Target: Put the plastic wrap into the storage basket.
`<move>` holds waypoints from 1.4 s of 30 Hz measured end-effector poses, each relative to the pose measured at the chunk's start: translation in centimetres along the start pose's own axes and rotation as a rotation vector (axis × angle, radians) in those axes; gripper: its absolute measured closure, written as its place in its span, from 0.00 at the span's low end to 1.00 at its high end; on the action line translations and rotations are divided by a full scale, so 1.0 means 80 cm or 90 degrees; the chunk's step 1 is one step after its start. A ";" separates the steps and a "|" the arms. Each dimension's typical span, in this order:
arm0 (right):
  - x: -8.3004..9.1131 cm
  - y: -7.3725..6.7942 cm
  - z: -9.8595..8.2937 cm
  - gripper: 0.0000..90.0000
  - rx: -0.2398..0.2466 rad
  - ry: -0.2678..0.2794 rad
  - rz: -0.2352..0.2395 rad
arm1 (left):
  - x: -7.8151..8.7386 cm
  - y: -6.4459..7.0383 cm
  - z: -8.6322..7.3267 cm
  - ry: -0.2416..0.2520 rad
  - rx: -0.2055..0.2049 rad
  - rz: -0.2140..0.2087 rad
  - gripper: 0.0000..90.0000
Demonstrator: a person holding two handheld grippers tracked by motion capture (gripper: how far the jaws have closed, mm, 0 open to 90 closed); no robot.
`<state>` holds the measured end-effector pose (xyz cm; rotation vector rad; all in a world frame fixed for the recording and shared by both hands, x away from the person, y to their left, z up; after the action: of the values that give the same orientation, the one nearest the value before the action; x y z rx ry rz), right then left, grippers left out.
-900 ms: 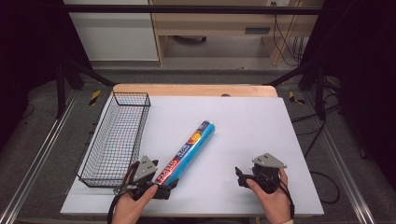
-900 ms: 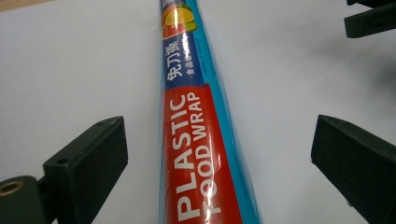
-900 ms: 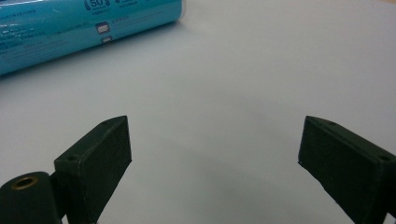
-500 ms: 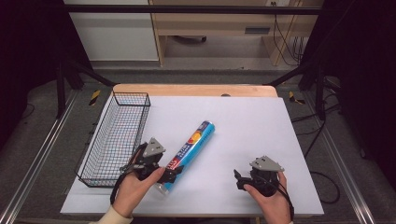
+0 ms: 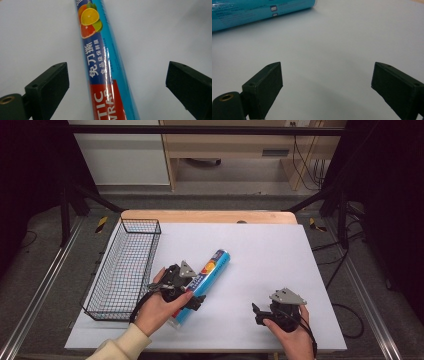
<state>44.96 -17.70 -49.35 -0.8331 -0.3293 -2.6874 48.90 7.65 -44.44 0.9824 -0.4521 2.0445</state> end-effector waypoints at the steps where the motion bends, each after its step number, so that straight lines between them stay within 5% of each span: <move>1: 0.000 -0.001 0.000 0.12 0.000 -0.001 0.000 | -0.001 0.000 0.003 -0.003 0.000 -0.004 0.05; 6: -0.005 -0.002 -0.004 0.11 -0.003 -0.014 -0.002 | -0.005 -0.010 0.024 -0.004 0.000 -0.006 0.05; 15: -0.005 -0.002 -0.001 0.11 -0.007 -0.009 -0.002 | -0.022 -0.017 0.043 -0.050 0.002 -0.004 0.06; 42: -0.008 -0.008 -0.002 0.14 0.006 -0.021 0.011 | -0.052 -0.047 0.037 -0.101 0.043 -0.018 0.11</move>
<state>45.18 -17.00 -49.93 -0.8749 -0.3419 -2.6566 54.86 6.02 -45.89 1.1902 -0.4515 1.9753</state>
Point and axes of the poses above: each handheld gripper's, and its own axes: x roughly backward along the jaws, z roughly out of its top, y roughly to its right, the point moved 7 cm from there along -x, roughly forward along the jaws, and after that the axes turned 5 degrees about -z, right-handed, at the moved point
